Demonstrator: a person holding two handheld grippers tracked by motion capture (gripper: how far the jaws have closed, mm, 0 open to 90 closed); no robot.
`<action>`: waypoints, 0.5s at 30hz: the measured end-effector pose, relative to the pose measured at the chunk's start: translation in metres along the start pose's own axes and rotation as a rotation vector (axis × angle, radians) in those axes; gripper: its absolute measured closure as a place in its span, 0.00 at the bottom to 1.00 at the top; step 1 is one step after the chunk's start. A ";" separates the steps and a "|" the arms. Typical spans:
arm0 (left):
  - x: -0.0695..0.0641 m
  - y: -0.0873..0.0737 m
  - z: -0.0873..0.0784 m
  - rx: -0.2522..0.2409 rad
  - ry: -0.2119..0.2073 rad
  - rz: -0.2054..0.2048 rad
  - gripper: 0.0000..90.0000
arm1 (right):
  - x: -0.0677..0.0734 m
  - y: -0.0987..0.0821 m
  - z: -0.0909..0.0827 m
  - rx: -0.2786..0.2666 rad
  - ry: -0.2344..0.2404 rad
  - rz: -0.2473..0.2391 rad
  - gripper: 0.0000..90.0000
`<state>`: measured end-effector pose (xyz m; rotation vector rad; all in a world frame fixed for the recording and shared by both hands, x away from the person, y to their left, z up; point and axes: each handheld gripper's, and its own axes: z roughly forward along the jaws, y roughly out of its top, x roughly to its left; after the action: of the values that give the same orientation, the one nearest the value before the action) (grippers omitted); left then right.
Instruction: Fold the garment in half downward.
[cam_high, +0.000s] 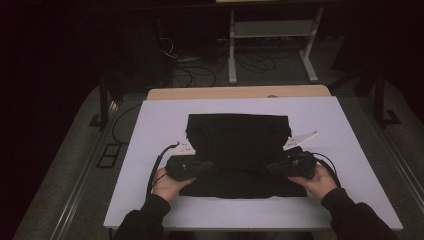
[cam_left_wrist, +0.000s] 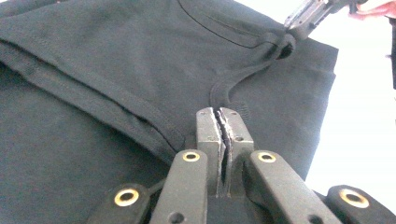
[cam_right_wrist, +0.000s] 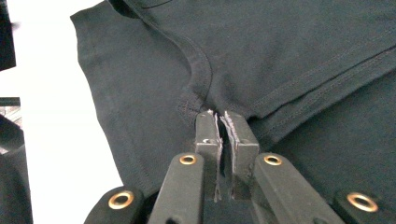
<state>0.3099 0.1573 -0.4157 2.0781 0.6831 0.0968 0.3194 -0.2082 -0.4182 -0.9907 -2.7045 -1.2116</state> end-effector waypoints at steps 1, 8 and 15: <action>-0.002 -0.001 0.000 0.004 -0.011 -0.003 0.96 | 0.001 -0.001 0.000 -0.001 0.002 -0.004 0.94; -0.005 -0.004 -0.004 0.014 -0.025 0.007 0.96 | 0.007 -0.007 0.001 0.017 0.012 -0.010 0.94; -0.011 -0.008 -0.005 0.032 -0.043 0.011 0.96 | 0.013 -0.011 0.001 0.030 0.021 -0.029 0.93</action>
<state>0.2958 0.1591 -0.4177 2.1088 0.6504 0.0473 0.3032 -0.2060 -0.4224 -0.9334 -2.7219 -1.1754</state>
